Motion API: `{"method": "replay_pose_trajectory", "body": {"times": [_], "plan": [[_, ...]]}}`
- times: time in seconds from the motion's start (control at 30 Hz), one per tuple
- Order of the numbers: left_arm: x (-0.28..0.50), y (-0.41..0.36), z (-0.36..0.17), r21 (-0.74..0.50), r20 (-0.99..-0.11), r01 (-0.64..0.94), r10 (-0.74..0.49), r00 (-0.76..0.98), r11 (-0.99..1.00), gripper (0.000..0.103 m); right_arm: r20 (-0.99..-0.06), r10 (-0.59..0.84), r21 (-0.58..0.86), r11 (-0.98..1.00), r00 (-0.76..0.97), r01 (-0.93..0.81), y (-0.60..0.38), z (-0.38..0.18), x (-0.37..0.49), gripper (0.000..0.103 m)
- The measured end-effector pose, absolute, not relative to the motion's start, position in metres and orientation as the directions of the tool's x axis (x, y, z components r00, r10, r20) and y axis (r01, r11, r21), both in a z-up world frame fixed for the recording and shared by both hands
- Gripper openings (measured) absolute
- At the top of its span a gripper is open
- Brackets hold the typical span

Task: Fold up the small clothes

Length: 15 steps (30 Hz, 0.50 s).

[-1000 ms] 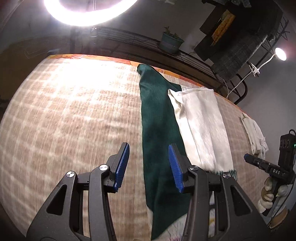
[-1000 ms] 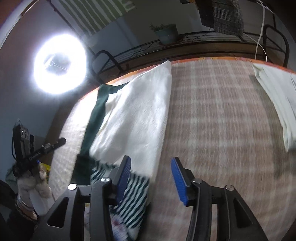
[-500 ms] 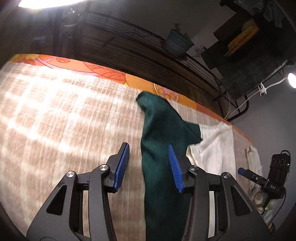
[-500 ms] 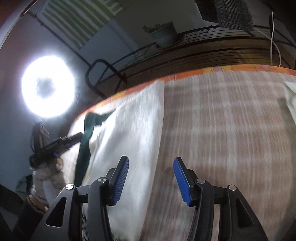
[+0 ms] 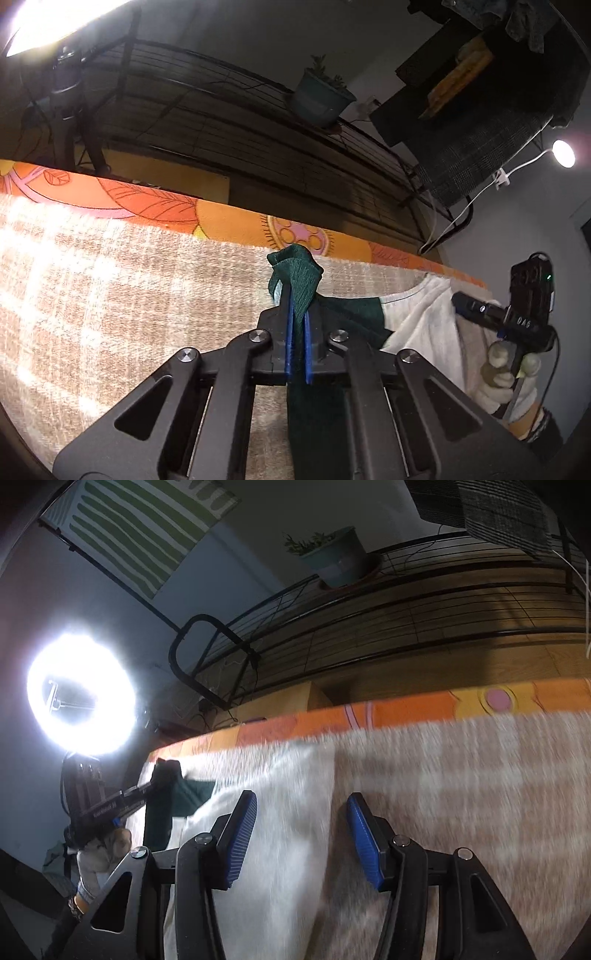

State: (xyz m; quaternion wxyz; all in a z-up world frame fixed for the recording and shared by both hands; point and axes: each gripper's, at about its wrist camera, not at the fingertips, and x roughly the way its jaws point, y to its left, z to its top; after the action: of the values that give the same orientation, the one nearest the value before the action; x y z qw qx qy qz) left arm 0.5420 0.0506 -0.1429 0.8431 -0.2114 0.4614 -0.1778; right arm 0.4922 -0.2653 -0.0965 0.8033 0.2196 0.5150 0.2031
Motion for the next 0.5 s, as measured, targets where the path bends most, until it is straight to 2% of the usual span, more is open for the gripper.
{"method": "replay_pose_trajectory", "body": {"times": [0.03, 0.1, 0.13, 0.17, 0.27, 0.5], "plan": [[0.543, 0.051, -0.146, -0.525, -0.704, 0.097, -0.496, 0.509, 0.846, 0.001, -0.738, 0.551, 0.560, 0.822, 0.390, -0.102, -0.266, -0.097, 0.493, 0.050], [0.543, 0.051, -0.148, -0.529, -0.703, 0.087, -0.493, 0.513, 0.844, 0.001, -0.731, 0.566, 0.572, 0.813, 0.381, -0.109, -0.264, -0.100, 0.497, 0.032], [0.543, 0.052, -0.147, -0.533, -0.698, 0.085, -0.494, 0.518, 0.842, 0.001, -0.732, 0.577, 0.582, 0.806, 0.362, -0.109, -0.262, -0.103, 0.499, 0.017], [0.541, 0.053, -0.145, -0.533, -0.696, 0.088, -0.495, 0.520, 0.842, 0.000, -0.734, 0.582, 0.584, 0.804, 0.350, -0.110, -0.261, -0.106, 0.500, 0.008], [0.536, 0.056, -0.140, -0.531, -0.691, 0.093, -0.494, 0.528, 0.842, 0.000, -0.735, 0.575, 0.570, 0.811, 0.359, -0.132, -0.255, -0.102, 0.496, 0.002], [0.516, 0.055, -0.111, -0.536, -0.647, 0.142, -0.512, 0.565, 0.832, 0.000, -0.695, 0.599, 0.577, 0.794, 0.397, -0.188, -0.258, -0.069, 0.481, 0.000]]}}
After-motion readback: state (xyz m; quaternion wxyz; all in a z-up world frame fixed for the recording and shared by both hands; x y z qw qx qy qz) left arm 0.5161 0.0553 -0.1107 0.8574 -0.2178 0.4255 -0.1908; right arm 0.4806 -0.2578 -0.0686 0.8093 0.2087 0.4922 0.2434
